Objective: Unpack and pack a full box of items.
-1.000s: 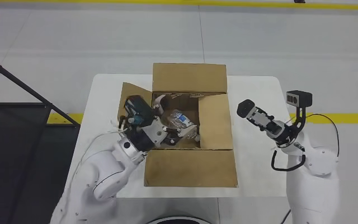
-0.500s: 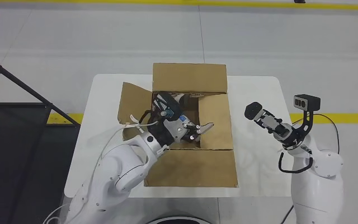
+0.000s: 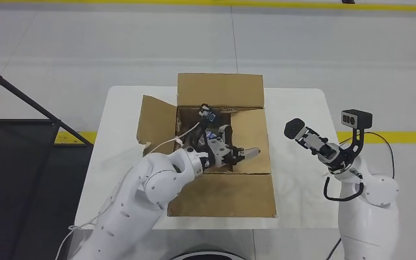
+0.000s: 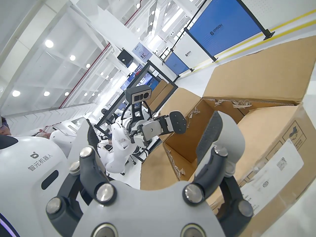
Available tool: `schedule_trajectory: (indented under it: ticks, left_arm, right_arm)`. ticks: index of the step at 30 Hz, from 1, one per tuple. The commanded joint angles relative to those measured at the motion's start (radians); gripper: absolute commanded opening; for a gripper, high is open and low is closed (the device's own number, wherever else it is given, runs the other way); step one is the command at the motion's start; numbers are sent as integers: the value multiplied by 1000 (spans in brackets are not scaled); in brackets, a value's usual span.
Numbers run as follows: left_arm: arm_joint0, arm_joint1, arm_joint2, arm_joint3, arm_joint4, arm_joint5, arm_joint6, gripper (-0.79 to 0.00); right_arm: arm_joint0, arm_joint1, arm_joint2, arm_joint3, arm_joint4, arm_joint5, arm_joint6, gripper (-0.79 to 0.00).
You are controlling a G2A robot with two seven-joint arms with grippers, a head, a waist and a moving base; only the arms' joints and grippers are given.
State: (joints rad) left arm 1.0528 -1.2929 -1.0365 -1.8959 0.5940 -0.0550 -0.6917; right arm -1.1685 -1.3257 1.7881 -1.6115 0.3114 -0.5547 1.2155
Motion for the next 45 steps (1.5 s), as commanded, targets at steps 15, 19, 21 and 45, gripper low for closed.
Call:
schedule_trajectory:
  ticks: [15,19,21,45]
  left_arm:
    - [-38,-8,20,104,-97,37,-59,0]
    - [-88,-17,47,157,-131,84,-110,0]
    - [-110,-21,62,185,-134,115,-140,0]
    - [-149,-56,66,416,-449,140,-77,0]
  right_arm:
    - [0,0,0,0,0,0,0,0]
    - [0,0,0,0,0,0,0,0]
    - [0,0,0,0,0,0,0,0]
    - [0,0,0,0,0,0,0,0]
